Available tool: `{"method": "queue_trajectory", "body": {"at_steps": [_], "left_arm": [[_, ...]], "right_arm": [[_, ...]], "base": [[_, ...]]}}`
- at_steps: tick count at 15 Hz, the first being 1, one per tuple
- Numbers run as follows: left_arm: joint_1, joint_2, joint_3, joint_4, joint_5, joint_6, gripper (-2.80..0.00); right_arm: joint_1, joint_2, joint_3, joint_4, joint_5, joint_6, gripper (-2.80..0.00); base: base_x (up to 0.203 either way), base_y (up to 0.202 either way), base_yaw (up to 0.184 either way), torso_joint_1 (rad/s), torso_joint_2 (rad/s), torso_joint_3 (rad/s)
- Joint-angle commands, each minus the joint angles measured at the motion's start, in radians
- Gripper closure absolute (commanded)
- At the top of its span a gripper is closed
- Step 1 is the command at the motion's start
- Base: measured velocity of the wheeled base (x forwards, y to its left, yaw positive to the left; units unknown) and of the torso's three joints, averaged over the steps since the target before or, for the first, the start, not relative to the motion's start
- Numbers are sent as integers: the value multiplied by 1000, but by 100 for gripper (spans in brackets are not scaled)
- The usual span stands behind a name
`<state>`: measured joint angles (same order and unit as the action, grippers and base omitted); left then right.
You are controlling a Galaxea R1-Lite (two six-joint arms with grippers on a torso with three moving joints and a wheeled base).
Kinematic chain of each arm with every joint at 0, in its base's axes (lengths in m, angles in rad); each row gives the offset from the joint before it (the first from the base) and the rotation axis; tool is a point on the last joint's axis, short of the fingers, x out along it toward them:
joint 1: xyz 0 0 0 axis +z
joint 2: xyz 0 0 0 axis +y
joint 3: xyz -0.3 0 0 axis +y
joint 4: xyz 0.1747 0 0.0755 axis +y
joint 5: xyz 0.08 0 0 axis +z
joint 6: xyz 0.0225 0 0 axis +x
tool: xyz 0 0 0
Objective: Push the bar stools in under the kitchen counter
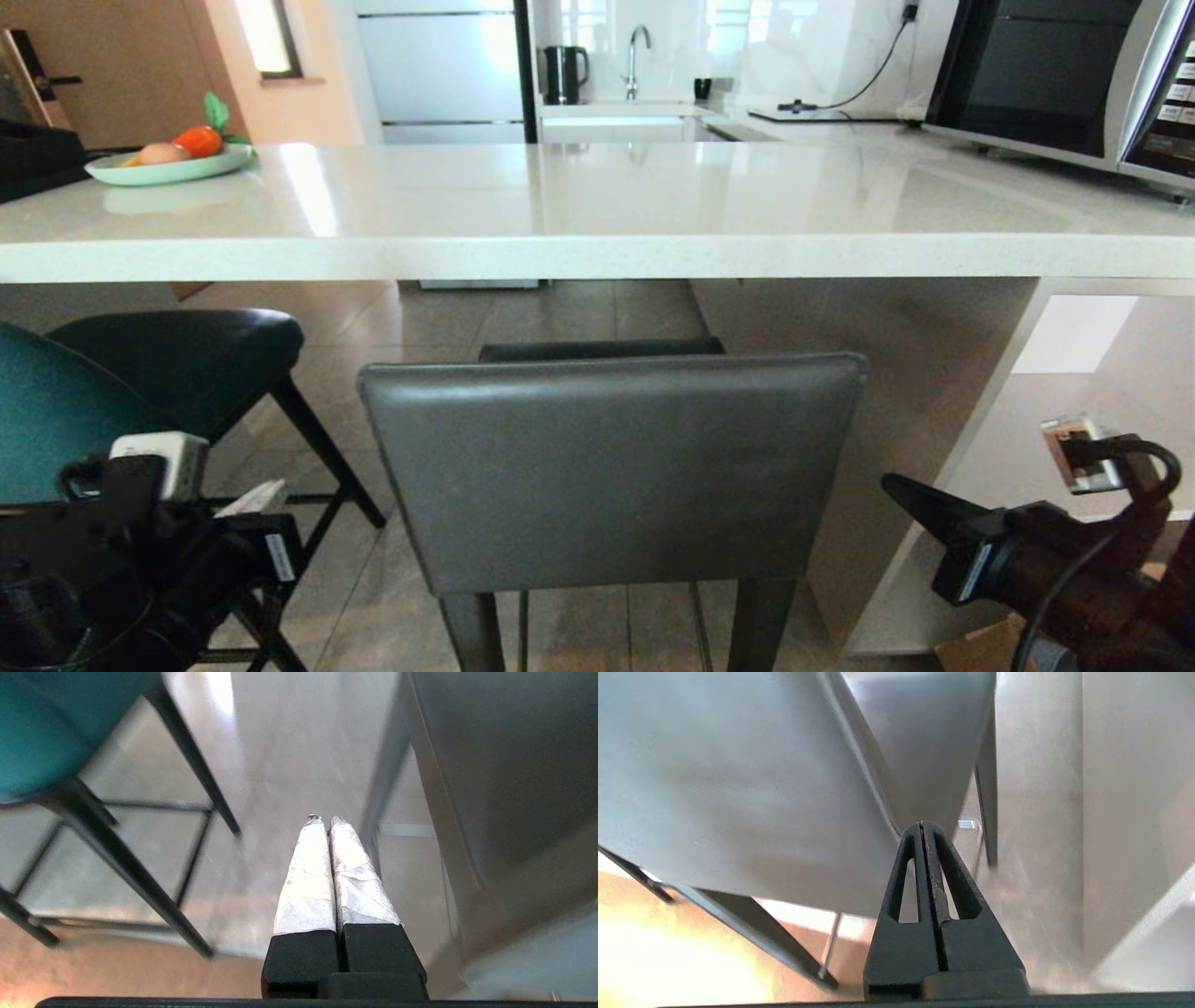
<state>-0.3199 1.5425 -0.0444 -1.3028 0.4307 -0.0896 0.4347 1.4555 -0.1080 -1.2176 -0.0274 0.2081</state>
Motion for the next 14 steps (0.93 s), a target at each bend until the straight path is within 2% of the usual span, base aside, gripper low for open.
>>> {"method": "queue_trajectory", "body": {"at_steps": [1,3,5,8,11,14], "left_arm": [[-11,-159,30,15,30,16,0],[-30,-257,43,73,61,22,0],[-22,-402,44,125,67,32,0],[35,-620,-26,302,58,38,0],[61,-759,-114,418,26,43,0],[146,-892,-149,526,-21,74,0]], "right_arm": [[4,-97,16,5,0,-2,0],[5,-133,27,8,-2,-5,0],[-11,-255,73,17,-4,-35,0],[-158,-493,79,129,-4,-102,0],[-299,-796,7,426,15,-130,0],[-386,-1086,-142,868,55,-152,0]], "base": [[0,0,0,0,0,0],[0,0,0,0,0,0],[0,0,0,0,0,0],[0,0,0,0,0,0],[0,0,0,0,0,0],[0,0,0,0,0,0]]}}
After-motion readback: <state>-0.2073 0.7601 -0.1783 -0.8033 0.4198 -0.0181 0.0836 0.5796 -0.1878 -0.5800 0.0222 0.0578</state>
